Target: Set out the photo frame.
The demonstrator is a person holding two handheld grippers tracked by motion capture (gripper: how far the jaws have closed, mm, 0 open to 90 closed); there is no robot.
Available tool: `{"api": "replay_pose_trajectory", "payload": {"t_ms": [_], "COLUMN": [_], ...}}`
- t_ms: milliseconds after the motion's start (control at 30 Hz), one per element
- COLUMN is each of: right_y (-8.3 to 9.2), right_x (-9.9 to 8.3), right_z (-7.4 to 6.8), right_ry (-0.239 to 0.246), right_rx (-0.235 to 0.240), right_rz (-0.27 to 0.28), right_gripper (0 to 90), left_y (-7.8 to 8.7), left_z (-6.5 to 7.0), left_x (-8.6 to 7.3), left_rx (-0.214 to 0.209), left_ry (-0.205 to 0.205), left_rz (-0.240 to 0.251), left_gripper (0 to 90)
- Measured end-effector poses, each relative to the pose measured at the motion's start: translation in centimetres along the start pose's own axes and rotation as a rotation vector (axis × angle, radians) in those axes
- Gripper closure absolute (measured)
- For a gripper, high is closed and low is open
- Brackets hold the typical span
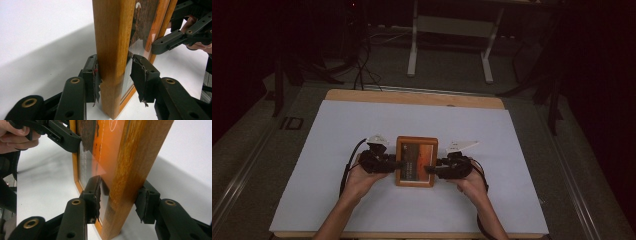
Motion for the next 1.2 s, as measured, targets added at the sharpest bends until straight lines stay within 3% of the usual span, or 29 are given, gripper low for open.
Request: {"api": "replay_pose_trajectory", "payload": {"t_ms": [333, 1200], "right_y": [0.1, 2.7], "right_x": [0.1, 0.9], "right_z": [0.0, 0.1], "right_ry": [-0.011, 0.024], "right_rx": [0.014, -0.014], "right_rz": [0.012, 0.05], "right_gripper": [50.4, 46.3], "left_y": [0.0, 2.6], "left_z": [-0.1, -1.4], "left_x": [0.0, 0.8], "left_rx": [-0.014, -0.009], "left_ry": [0.008, 0.043], "left_rz": [0.0, 0.074], "left_gripper": [48.7, 46.3]}}
Point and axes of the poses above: each handheld gripper's, and its own axes: y roughly backward along the jaws, x roughly out of its top, z roughly to its right, the point moved 9 cm from there along -y, roughly forward along the jaws, and after that the axes turned 7 degrees about -y, right-handed, at the moved point
